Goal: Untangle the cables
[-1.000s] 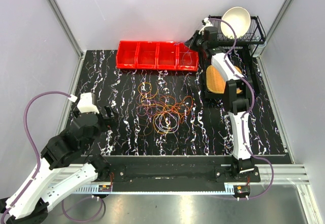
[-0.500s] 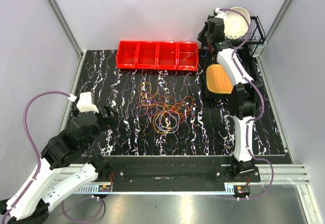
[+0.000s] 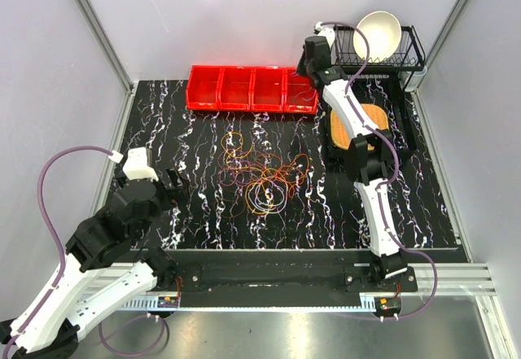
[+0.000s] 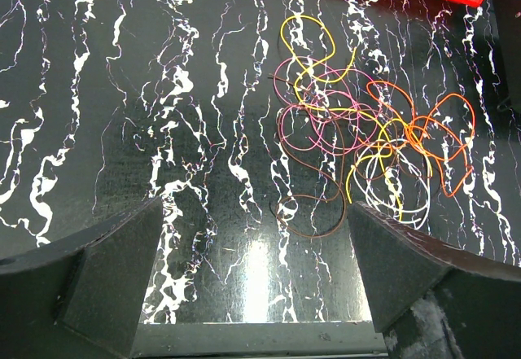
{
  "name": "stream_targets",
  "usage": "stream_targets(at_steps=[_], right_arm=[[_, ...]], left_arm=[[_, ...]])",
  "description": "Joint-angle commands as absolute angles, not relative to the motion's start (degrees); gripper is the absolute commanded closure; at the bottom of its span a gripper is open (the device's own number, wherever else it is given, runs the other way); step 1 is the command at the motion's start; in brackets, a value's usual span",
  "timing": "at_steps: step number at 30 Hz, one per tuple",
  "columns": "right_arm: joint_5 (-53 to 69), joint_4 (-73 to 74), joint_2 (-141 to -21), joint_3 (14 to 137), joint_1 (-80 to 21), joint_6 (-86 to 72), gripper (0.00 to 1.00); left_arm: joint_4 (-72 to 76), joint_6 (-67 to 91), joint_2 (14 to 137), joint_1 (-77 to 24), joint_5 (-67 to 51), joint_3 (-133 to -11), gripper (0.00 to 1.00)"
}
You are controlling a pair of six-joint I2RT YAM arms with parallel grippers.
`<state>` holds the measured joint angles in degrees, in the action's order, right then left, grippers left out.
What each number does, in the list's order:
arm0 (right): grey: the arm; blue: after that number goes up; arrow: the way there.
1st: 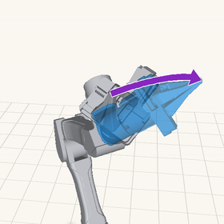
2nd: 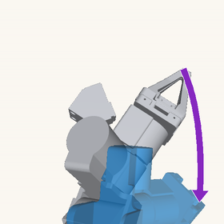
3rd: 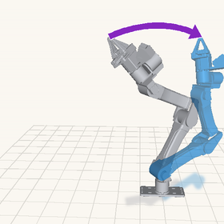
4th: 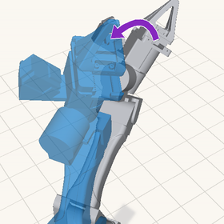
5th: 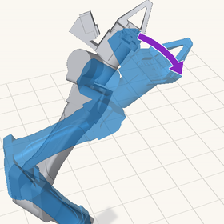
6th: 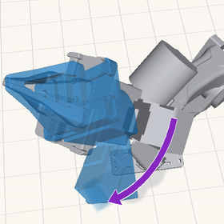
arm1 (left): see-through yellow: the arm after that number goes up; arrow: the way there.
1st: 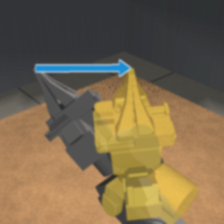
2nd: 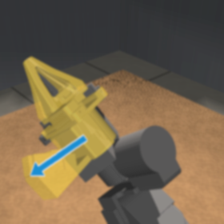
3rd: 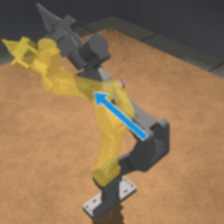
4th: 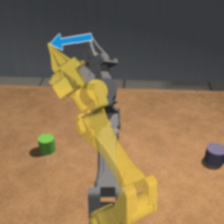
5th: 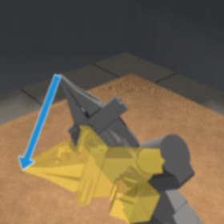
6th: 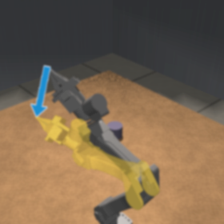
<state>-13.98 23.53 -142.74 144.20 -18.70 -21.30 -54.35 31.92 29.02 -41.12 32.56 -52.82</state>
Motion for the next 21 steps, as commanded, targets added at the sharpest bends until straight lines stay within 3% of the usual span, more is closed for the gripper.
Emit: stream_targets(at_steps=[1,21], right_arm=[[-16.53,24.52,-144.67,148.09,-18.72,-22.5,1.0],[-6.86,15.04,-152.94,153.55,-19.16,-21.71,1.0]], left_arm=[[-51.85,31.2,28.92,-40.87,31.82,-52.38,0.01],[-51.77,31.2,29.62,-40.87,31.82,-52.38,0.01]])
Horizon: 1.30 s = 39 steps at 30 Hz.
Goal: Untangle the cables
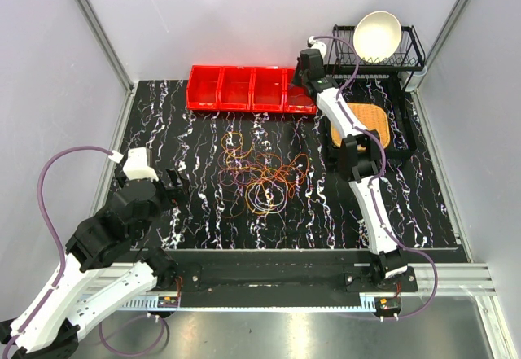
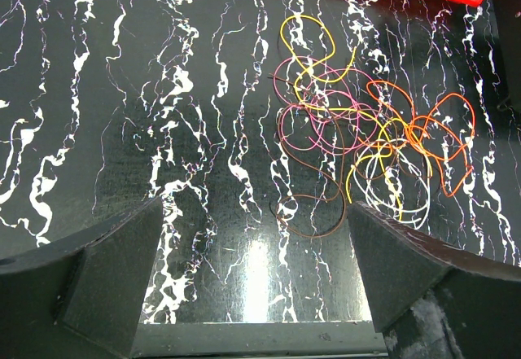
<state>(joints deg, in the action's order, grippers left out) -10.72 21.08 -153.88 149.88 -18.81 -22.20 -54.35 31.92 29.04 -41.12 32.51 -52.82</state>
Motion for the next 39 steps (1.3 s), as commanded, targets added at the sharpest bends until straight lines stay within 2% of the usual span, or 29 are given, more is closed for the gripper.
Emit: stream_targets(at_steps=[1,8,19,22,23,25,26,32,35,39], right_arm=[[-6.68,14.16,-152.76,153.28,-19.25,-21.71,1.0],[-4.92,11.69,-154.68,154.51,-19.51,-22.15,1.0],[-9.49,11.6,-154.86,149.77,-19.16,-20.04,1.0],[-11.33,11.78,-153.29,146.79,-18.9,-20.48,0.82],[-11.6,11.78,-151.98,146.17,-18.81,-20.3,0.57],[-11.86,11.87,-150.56,144.5,-18.81,-20.04,0.35],[-11.69,12.65,-148.82,144.32,-18.81,-19.95,0.28],[-8.45,16.43,-140.55,142.82,-19.16,-20.65,0.21],[-7.38,21.25,-137.47,144.4,-20.04,-20.48,0.02],[-7.21,31.53,-133.17,144.51,-20.74,-22.14,0.0]], left_arm=[[-51.77,31.11,29.71,-40.78,31.82,-52.38,0.01],[-51.77,31.11,29.62,-40.78,31.73,-52.3,0.01],[-51.77,31.11,29.53,-40.78,31.73,-52.38,0.01],[-51.86,31.46,29.62,-40.78,32.34,-52.21,0.01],[-52.2,31.9,29.62,-40.78,32.69,-52.29,0.01],[-52.56,32.43,29.79,-40.78,33.57,-52.38,0.01],[-52.91,32.61,29.97,-40.69,33.84,-52.38,0.01],[-53.53,33.31,30.76,-40.69,34.72,-52.73,0.01],[-53.61,33.66,31.46,-40.69,35.07,-52.38,0.01],[-54.31,34.45,33.57,-40.69,36.46,-52.91,0.01]])
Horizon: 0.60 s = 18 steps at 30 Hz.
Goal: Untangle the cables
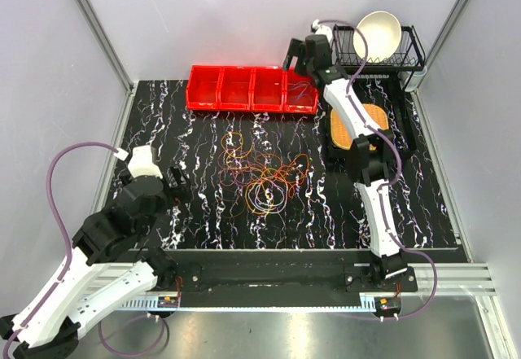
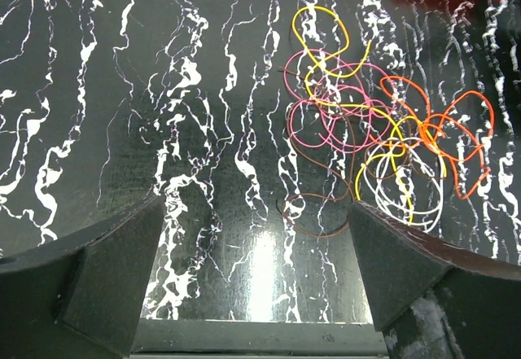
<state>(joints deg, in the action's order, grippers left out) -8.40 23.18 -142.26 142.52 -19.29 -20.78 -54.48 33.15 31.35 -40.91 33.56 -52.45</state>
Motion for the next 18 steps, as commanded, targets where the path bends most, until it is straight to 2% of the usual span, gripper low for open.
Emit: stream_targets(at_steps=[1,5,6,12,15,18], right_arm=[[-7.56,35.21,-130.2,142.93,-20.92,-22.5,0.0],[-9.49,36.3,-118.41,125.73,-22.32,-22.67,0.0],[-9.49,35.6,-115.69,117.24,-22.41,-23.89,0.0],[-4.49,28.49,-95.82,88.13,-22.5,-28.82,0.0],[-2.11,25.76,-87.47,77.31,-22.41,-31.36,0.0],[1.74,24.0,-79.83,70.08,-22.59,-34.09,0.0]], left_arm=[[-56.06,35.06,34.1,-40.61,37.43,-53.43,0.01],[-58.01,37.53,34.89,-40.52,39.12,-54.67,0.01],[-57.83,37.27,34.72,-40.52,37.55,-54.75,0.01],[-49.85,37.79,38.22,-40.52,29.82,-50.73,0.01],[-43.35,38.06,43.58,-40.52,25.94,-48.53,0.01],[-36.85,38.32,49.73,-40.61,23.91,-47.99,0.05]])
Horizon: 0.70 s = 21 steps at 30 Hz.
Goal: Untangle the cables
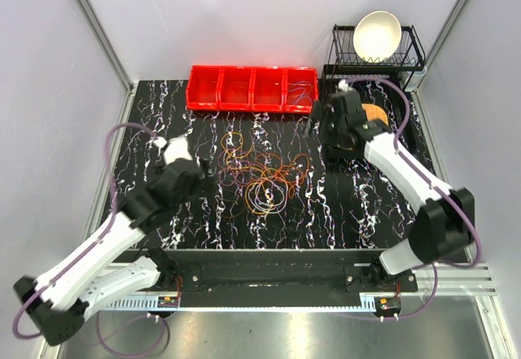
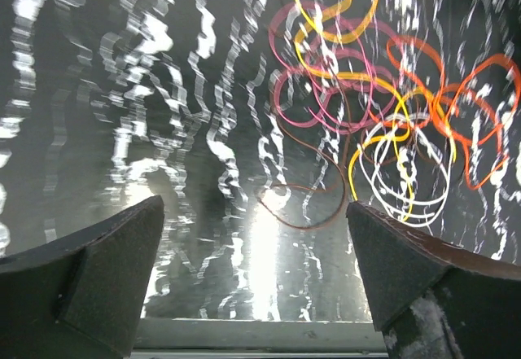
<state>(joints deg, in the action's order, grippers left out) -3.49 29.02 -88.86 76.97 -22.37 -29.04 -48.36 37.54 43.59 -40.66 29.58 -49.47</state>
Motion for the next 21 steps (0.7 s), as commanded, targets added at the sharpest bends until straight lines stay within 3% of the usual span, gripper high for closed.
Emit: stream_targets(at_steps=[1,10,15,21], right_arm=[[2.28,23.99,-78.67,68.74,-22.67,-34.45,0.0],[8.7,25.49,-73.66,60.21,-24.17,-36.21,0.05],[9.75,25.93,-71.55,57.04,-24.7,-35.24,0.05],[10.81,26.28,-70.84,56.16,-25.84,-35.42,0.05]], left_arm=[[-35.7,38.32,52.36,-40.78,23.73,-47.99,0.06],[-20.31,38.66,64.58,-40.69,24.43,-43.42,0.12],[-17.58,38.23,72.93,-40.78,24.61,-43.77,0.21],[-15.91,38.06,77.25,-40.69,24.35,-42.28,0.17]])
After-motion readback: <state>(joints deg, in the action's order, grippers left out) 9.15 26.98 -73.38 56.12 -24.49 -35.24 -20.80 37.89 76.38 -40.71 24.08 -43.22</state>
